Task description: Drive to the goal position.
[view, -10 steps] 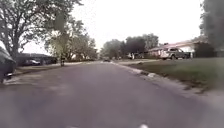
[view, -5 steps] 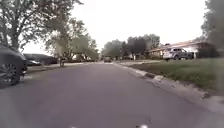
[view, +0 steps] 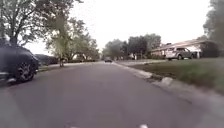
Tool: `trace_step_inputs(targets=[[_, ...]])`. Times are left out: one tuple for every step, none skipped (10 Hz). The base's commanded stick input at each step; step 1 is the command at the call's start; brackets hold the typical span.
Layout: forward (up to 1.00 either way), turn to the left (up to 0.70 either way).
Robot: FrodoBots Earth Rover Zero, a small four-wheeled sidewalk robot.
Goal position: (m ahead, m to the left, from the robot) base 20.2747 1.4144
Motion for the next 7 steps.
trace_step_inputs(targets=[[1.0,0.03],[1.0,0.03],[1.0,0.03],[1.0,0.03],[1.0,0.03],[1.0,0.03],[1.0,0.03]])
